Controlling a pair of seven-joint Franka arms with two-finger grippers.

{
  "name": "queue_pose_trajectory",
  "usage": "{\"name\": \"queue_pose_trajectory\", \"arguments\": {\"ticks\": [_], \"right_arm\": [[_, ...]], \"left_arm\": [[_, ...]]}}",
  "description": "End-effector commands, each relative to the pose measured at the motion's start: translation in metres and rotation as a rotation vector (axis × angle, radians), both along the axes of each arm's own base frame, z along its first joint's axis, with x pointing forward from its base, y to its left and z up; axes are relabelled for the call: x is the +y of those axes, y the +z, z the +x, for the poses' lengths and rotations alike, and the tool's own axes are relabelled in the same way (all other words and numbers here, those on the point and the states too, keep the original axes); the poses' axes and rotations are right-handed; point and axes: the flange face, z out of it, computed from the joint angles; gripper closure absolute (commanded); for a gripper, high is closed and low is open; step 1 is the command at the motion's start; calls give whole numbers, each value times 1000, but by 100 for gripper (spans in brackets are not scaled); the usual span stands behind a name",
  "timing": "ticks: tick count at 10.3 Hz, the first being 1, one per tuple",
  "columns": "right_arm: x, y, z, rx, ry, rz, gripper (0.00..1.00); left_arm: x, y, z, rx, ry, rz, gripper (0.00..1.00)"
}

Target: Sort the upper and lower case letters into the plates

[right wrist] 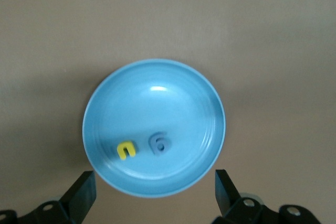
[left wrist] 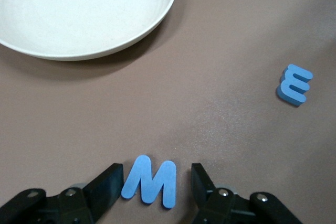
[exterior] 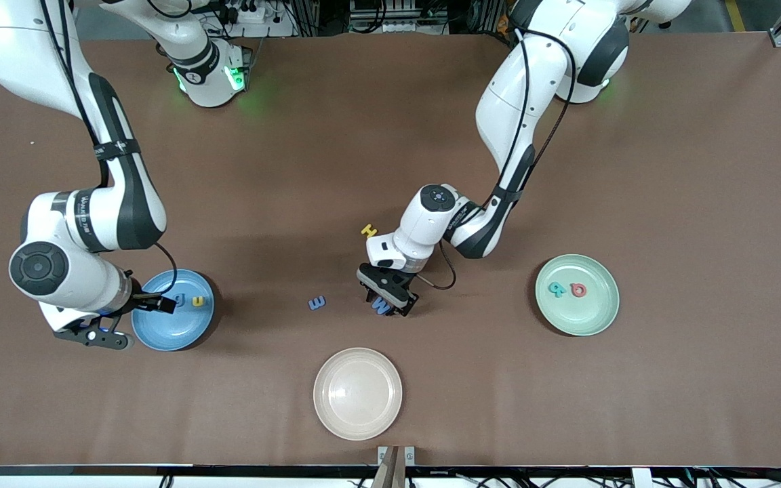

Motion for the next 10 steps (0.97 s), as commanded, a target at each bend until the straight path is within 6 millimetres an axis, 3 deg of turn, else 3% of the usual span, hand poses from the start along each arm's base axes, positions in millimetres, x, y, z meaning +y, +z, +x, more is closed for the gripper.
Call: {"name": "queue_pose_trajectory", "arguments": {"ticks": [1,3,4,10], "right_arm": [[14,20,-14,61,13,39,0],[26,46,-15,50,-8,111,0],[28,57,-10,26,-4,113,0],[41,58,-9,26,71,125,0]], "left_arm": [[0,-8,-1,-1,3,5,38],[-2,-11,-5,-1,-13,18,37],[0,-14,-5,-2,-24,31,29],[5,-26,-14,17,-38,61,25]]}}
